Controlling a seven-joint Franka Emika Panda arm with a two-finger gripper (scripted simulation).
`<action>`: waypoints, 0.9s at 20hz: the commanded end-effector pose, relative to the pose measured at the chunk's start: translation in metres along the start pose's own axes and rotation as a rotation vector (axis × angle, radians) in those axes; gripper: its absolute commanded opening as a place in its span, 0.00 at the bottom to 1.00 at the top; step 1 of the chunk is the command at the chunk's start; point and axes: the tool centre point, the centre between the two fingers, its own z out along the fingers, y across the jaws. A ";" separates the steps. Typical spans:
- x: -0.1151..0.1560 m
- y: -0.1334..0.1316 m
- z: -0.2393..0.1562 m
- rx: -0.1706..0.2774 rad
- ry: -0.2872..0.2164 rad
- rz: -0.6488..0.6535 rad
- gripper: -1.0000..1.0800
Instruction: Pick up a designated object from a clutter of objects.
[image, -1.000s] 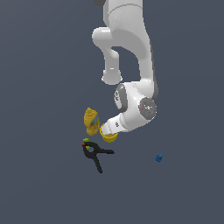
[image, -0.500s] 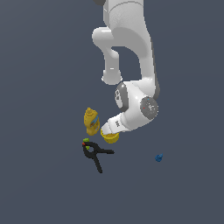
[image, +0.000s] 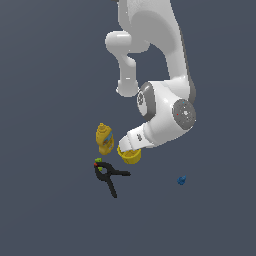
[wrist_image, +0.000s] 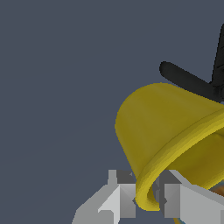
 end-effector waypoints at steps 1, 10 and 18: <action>0.000 0.002 -0.023 0.000 0.003 0.000 0.00; 0.001 0.009 -0.111 0.001 0.003 0.000 0.00; 0.003 0.015 -0.174 0.001 0.003 0.000 0.00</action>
